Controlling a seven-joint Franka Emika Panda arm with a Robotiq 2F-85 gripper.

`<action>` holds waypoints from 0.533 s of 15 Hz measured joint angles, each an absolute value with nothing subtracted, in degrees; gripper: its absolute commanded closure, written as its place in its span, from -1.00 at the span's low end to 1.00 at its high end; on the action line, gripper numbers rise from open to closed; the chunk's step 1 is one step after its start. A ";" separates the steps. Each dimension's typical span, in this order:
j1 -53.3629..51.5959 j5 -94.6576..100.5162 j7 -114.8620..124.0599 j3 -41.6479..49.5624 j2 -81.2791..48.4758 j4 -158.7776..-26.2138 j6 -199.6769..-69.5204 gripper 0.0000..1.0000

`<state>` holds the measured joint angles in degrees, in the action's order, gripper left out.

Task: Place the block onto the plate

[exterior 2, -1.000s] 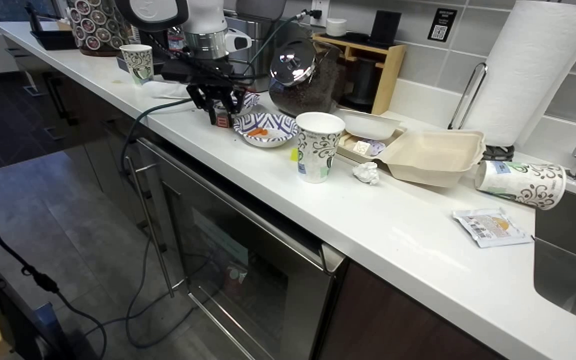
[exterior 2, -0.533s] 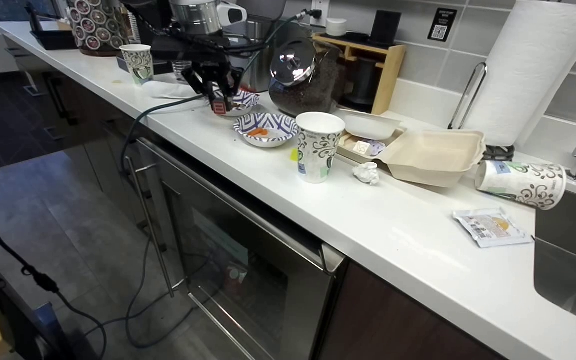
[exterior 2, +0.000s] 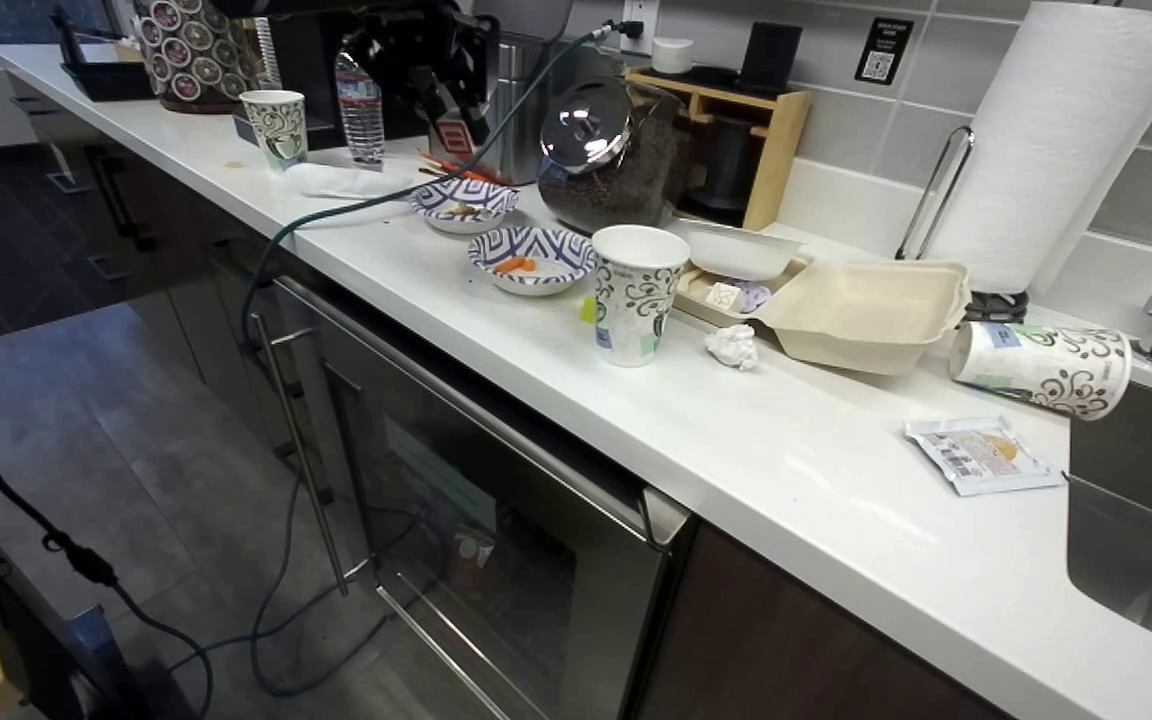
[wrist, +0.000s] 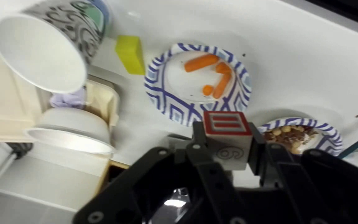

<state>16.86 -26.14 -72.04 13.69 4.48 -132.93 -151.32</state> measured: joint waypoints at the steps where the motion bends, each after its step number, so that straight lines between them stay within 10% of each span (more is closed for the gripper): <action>1: 17.00 -26.68 -72.01 15.18 4.24 -132.26 -151.32 0.32; 2: 17.10 -26.97 -71.97 15.91 3.90 -131.85 -151.32 0.32; 3: 17.14 -27.16 -71.84 16.04 3.64 -131.69 -151.32 0.82; 8: 16.30 -26.94 -65.61 15.46 2.35 -131.29 -157.95 0.82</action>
